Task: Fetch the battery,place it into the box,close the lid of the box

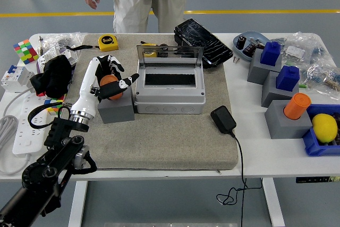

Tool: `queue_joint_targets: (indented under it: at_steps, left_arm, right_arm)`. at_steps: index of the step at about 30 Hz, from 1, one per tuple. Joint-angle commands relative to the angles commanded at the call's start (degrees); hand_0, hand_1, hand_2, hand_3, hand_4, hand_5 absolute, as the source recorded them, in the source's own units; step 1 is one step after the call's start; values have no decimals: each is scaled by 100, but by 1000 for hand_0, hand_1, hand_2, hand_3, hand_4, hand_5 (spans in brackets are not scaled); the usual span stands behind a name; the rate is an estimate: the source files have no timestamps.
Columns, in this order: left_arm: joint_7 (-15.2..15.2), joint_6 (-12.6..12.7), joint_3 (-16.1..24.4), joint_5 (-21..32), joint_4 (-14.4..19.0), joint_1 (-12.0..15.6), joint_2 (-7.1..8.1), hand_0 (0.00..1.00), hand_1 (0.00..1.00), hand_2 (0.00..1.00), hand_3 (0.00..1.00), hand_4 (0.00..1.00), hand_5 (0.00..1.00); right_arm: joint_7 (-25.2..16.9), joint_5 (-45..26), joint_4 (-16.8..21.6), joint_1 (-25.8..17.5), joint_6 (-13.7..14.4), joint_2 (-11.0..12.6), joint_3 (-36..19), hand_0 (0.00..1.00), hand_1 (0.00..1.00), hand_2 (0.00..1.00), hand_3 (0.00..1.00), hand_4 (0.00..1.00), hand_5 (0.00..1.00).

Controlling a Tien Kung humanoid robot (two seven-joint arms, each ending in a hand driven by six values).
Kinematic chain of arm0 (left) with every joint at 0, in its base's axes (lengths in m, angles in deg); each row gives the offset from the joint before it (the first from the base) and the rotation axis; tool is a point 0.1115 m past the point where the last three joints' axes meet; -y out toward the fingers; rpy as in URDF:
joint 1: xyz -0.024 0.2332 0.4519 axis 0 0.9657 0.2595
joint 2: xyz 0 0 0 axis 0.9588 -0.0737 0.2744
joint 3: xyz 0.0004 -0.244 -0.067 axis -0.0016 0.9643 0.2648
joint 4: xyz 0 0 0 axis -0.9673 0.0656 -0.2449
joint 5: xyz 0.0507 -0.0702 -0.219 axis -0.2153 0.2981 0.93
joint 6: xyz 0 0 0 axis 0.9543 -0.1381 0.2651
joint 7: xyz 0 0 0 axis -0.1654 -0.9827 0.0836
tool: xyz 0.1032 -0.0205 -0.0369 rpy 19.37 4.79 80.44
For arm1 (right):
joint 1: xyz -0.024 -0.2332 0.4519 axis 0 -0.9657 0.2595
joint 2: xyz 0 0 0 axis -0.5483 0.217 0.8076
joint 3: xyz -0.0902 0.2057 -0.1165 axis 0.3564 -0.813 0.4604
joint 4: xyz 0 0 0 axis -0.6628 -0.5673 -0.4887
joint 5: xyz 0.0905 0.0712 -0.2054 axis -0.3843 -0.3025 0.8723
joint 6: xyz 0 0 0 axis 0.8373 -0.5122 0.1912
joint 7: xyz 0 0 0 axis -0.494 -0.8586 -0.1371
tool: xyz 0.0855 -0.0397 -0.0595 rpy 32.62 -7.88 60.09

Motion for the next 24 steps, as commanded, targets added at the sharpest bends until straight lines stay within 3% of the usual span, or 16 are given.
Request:
queue_joint_targets:
  at_steps: [4,9,14,18,19,24]
  left_arm:
    - [-364,12,-262,-303,350,-161,17,83,102,157,286,900,2]
    - [-841,71,-682,-640,693,-405,184,78,102,157,292,902,2]
    - [-1582,213,-1174,-1283,980,-749,262,80,100,158,300,922,2]
    - [-2211,319,-1519,-1977,1005,-1037,217,80,100,158,300,922,2]
    - [-2337,323,-1583,-2138,976,-1106,195,76,96,158,305,964,2]
    - [-2992,184,-1888,-2908,717,-1502,30,76,96,158,305,964,2]
  right_arm:
    - [-6,-8,0,-2,7,2,-22,648,647,675,590,998,544]
    - [-10,-12,0,-10,15,2,-47,649,648,673,589,998,545]
    - [-11,-7,0,-15,15,-7,-50,647,646,673,589,998,544]
    - [-13,-11,0,-15,15,-8,-34,647,646,673,589,998,544]
    - [-13,-11,0,-13,15,-7,-31,650,645,673,587,998,544]
    - [-6,-10,0,-10,18,-5,-29,650,645,673,587,998,544]
